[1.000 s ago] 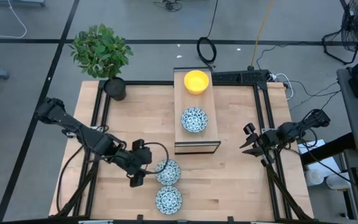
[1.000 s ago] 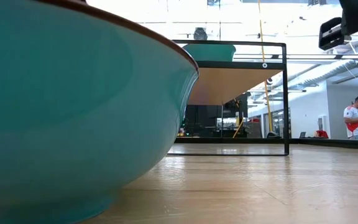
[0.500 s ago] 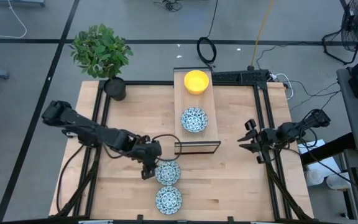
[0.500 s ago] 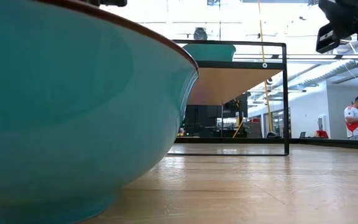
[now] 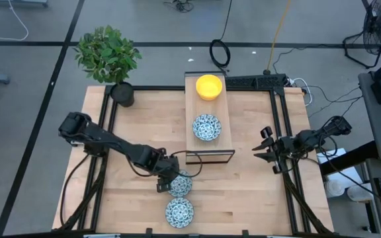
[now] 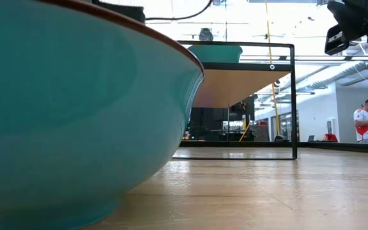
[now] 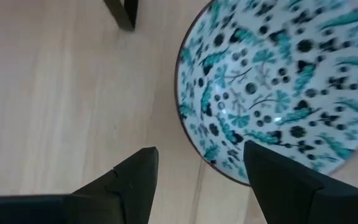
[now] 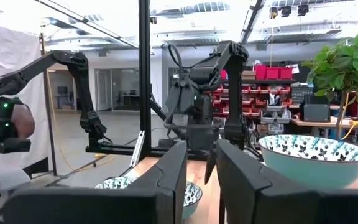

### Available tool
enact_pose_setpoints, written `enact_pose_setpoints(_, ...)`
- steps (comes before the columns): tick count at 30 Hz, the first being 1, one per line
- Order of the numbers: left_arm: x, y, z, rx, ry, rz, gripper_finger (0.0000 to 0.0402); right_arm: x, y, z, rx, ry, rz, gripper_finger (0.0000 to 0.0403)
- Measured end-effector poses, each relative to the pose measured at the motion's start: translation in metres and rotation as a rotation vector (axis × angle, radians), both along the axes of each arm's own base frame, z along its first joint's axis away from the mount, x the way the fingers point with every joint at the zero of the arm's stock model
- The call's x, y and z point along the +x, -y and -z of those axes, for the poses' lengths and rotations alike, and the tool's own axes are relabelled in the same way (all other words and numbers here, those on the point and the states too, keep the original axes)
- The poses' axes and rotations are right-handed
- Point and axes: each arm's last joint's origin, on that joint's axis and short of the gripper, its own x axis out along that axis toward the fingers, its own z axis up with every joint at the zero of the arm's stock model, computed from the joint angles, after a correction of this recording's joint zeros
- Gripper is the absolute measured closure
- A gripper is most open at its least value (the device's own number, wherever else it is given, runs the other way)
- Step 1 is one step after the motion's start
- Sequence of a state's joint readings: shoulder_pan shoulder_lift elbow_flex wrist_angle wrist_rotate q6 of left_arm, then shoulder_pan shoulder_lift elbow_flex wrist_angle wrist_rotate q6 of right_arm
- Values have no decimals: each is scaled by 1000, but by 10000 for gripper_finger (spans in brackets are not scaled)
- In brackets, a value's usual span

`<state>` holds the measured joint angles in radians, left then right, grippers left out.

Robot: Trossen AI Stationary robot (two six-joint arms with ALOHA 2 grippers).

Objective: Pick & Place Mini bowls
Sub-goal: Stack the top blue patterned bowl on top of the blue patterned bowl on the shelf

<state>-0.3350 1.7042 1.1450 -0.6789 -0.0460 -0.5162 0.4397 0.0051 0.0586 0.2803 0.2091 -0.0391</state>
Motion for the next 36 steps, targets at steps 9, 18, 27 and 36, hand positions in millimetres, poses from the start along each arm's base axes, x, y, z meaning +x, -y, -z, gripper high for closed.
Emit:
enact_pose_setpoints(9, 7, -6, 19, -62, -81, -74, 160, 0, 0, 0, -2, -4, 0, 328)
enact_pose_setpoints(18, 10, -15, 18, -67, -80, -125, 160, 0, 0, 0, 1, -5, -1, 328)
enact_pose_setpoints(27, 2, -18, 20, -59, -177, -214, 160, 0, 0, 0, 22, -9, -7, 328)
enact_pose_setpoints(36, -11, -22, 21, -14, -304, -248, 160, 0, 0, 0, 16, -8, -6, 328)
